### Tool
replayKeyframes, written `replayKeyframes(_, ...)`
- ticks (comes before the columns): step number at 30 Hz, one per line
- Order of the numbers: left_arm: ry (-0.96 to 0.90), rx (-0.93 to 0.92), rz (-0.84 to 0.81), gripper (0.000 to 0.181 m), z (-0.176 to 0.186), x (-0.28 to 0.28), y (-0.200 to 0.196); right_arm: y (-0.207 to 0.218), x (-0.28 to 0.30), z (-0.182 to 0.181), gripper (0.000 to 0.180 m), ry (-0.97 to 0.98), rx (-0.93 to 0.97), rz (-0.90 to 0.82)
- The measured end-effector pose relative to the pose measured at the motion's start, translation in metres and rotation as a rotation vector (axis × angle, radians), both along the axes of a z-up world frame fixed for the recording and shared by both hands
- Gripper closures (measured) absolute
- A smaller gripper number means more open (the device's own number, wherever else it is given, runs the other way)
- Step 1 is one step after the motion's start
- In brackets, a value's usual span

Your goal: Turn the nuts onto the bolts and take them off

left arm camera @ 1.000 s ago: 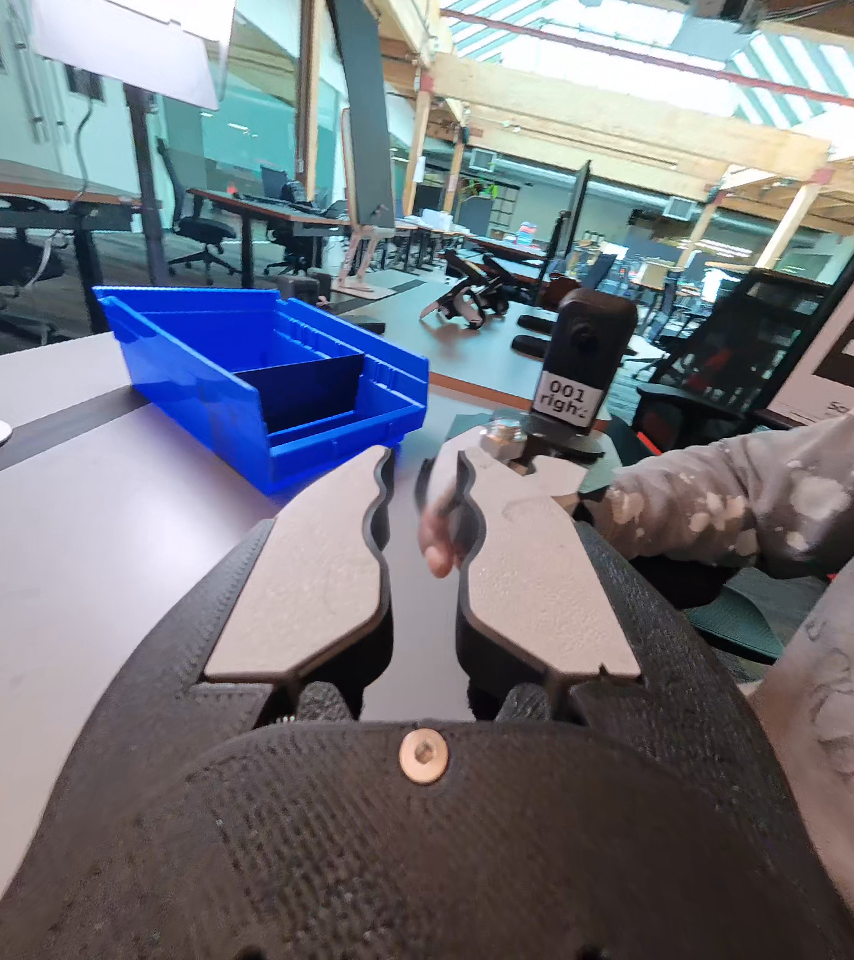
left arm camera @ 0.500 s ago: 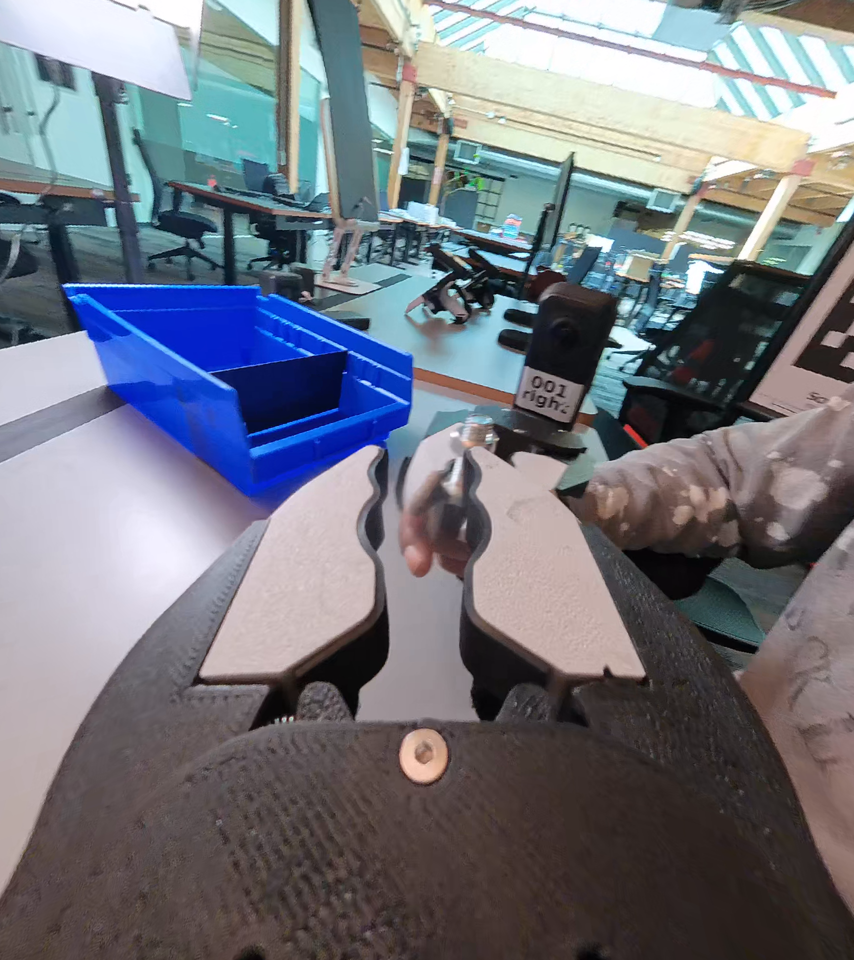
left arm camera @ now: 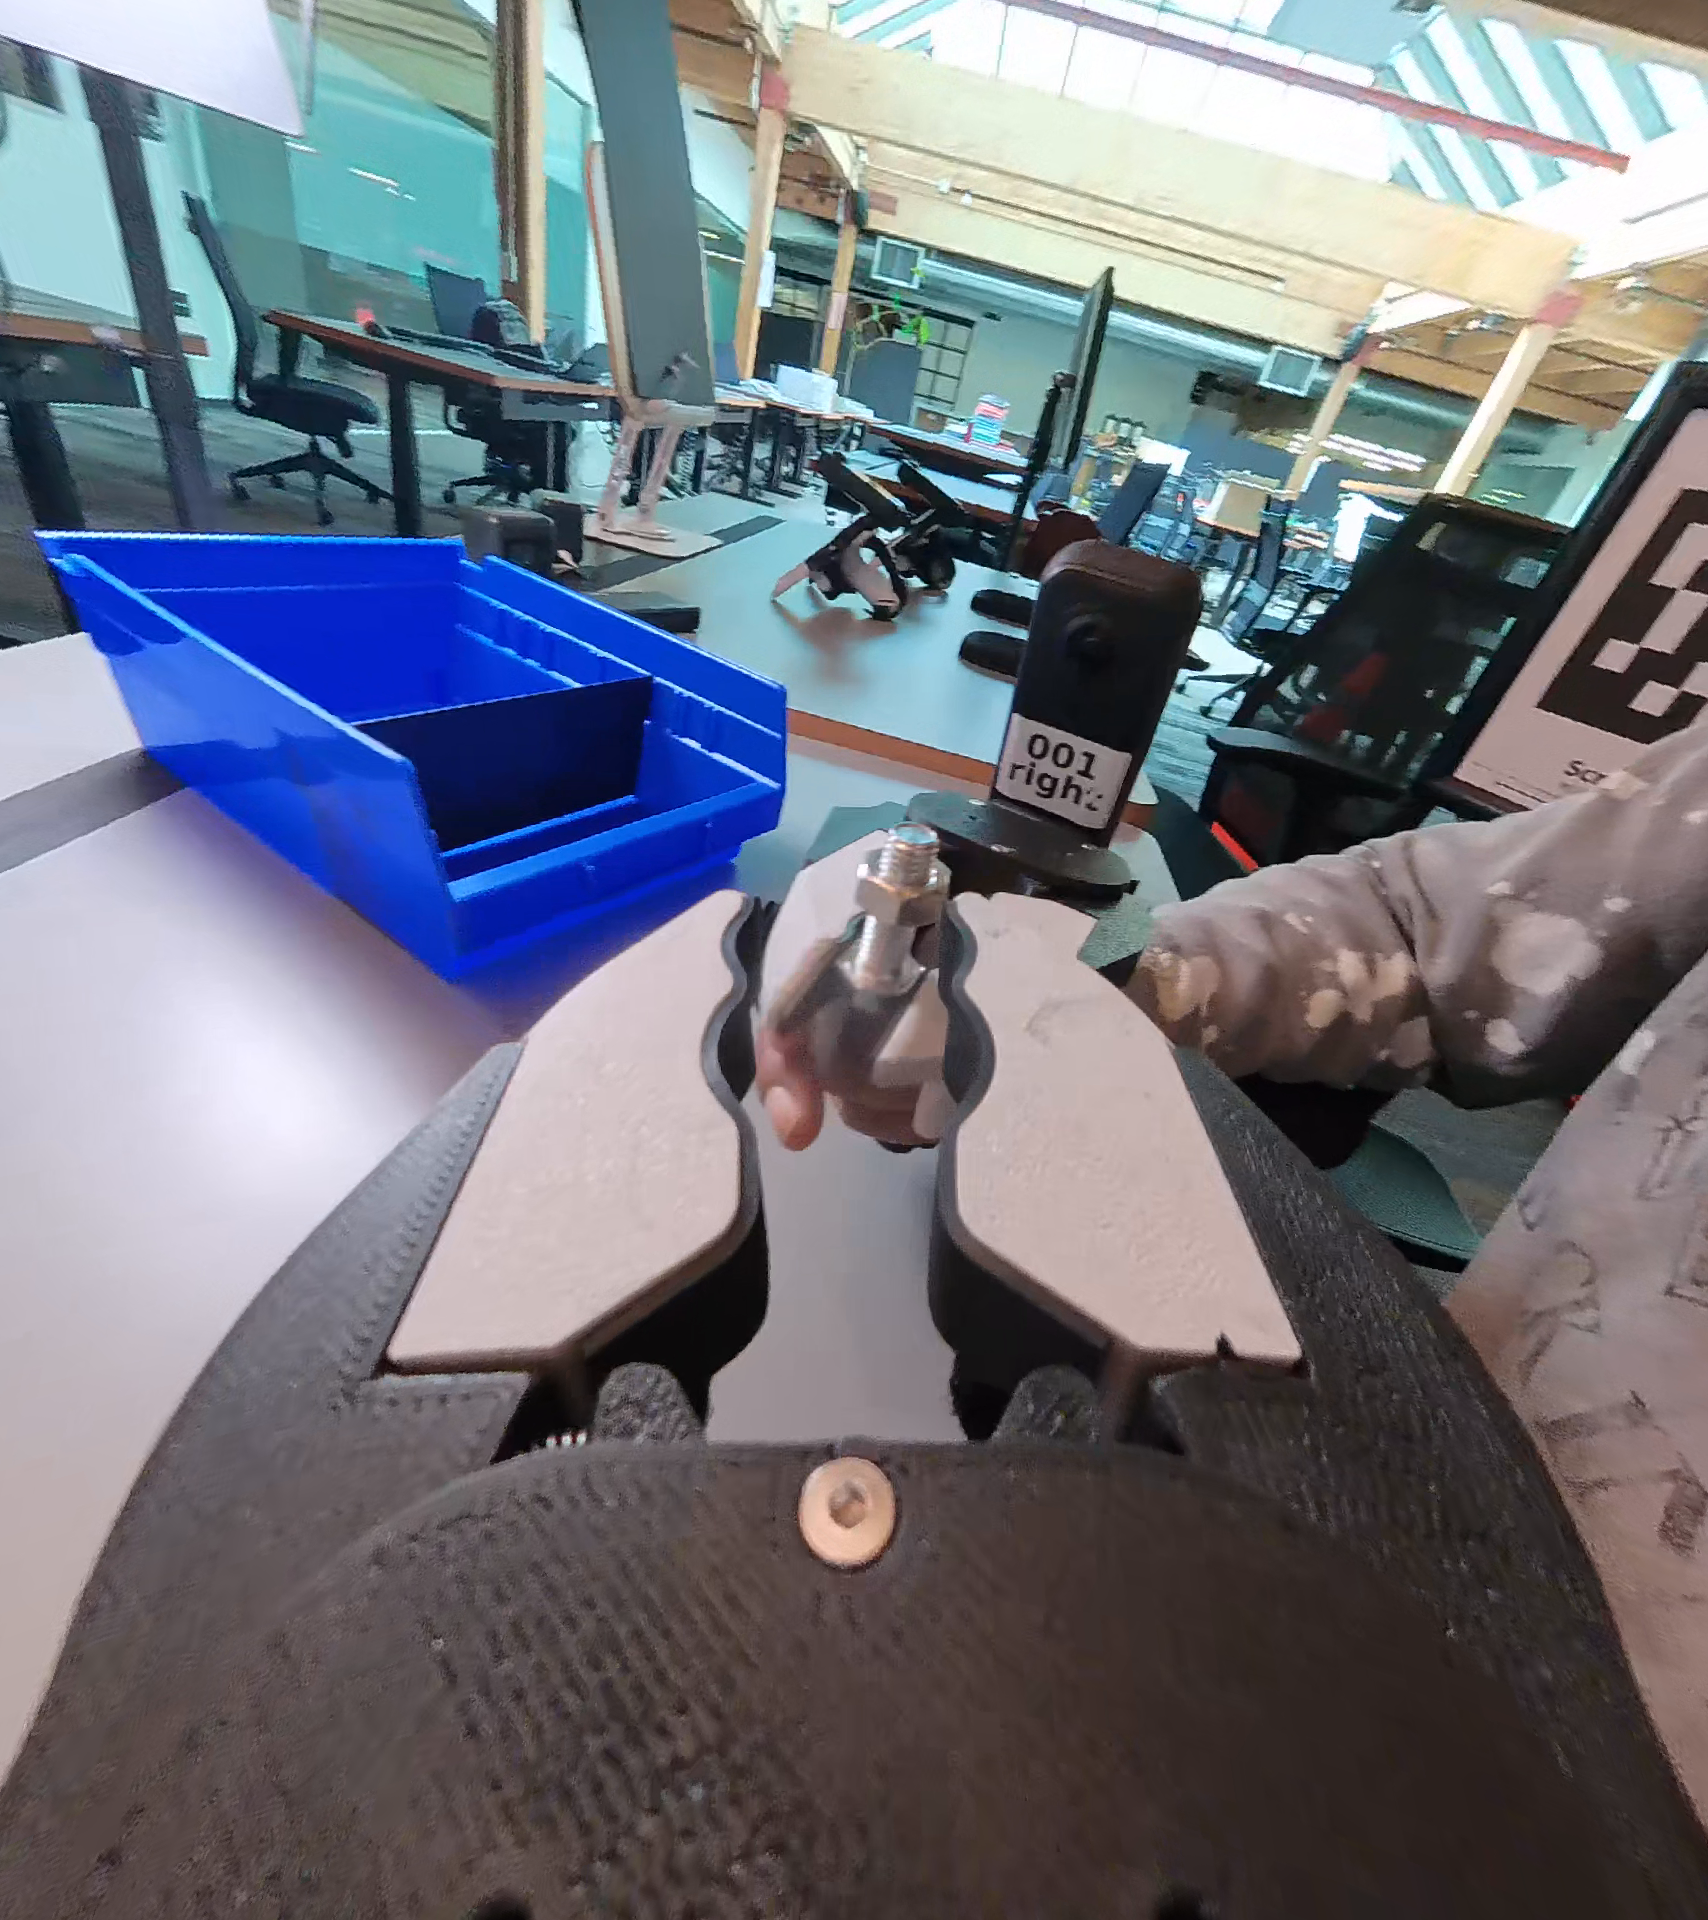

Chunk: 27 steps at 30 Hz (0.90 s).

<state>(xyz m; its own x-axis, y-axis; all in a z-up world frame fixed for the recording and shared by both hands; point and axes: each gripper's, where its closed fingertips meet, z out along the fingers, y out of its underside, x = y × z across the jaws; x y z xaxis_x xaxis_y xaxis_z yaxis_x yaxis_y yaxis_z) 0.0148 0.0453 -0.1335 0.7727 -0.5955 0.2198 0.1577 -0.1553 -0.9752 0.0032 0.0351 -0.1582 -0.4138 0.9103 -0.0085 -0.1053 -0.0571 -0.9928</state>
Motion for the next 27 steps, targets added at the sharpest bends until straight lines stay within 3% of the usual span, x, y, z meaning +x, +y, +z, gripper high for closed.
replayKeyframes(3, 0.028, -0.024, 0.018, 0.149, -0.005, 0.001, 0.003, -0.001, 0.0, -0.001, 0.161, -0.002, 0.003, -0.002)
replayKeyframes(4, 0.041, -0.054, 0.086, 0.169, -0.009, -0.009, 0.008, -0.001, 0.001, 0.001, 0.162, 0.008, -0.001, 0.011)
replayKeyframes(5, 0.075, -0.08, 0.166, 0.175, -0.015, -0.022, 0.013, -0.001, 0.002, 0.002, 0.161, 0.012, -0.004, 0.014)
replayKeyframes(13, 0.017, -0.034, -0.014, 0.145, -0.005, 0.003, 0.0, 0.001, -0.001, -0.001, 0.161, -0.007, 0.011, -0.01)
replayKeyframes(16, 0.036, -0.048, 0.012, 0.147, -0.009, 0.003, 0.004, 0.0, -0.001, -0.001, 0.161, -0.007, 0.017, -0.014)
replayKeyframes(17, 0.03, -0.067, 0.033, 0.155, -0.01, -0.001, 0.005, 0.002, 0.0, -0.001, 0.161, -0.004, 0.006, -0.018)
replayKeyframes(18, 0.046, -0.09, 0.119, 0.174, -0.014, -0.014, 0.011, 0.002, 0.002, 0.002, 0.161, 0.007, -0.003, -0.003)
replayKeyframes(19, 0.07, -0.08, 0.161, 0.175, -0.015, -0.022, 0.013, 0.003, 0.002, 0.003, 0.161, 0.011, -0.001, -0.006)
replayKeyframes(25, 0.021, -0.033, 0.016, 0.149, -0.005, 0.0, 0.002, 0.002, -0.001, -0.002, 0.161, -0.01, 0.016, -0.017)
replayKeyframes(27, 0.024, -0.038, 0.016, 0.148, -0.006, 0.003, 0.003, 0.0, -0.001, -0.002, 0.161, -0.01, 0.022, -0.014)
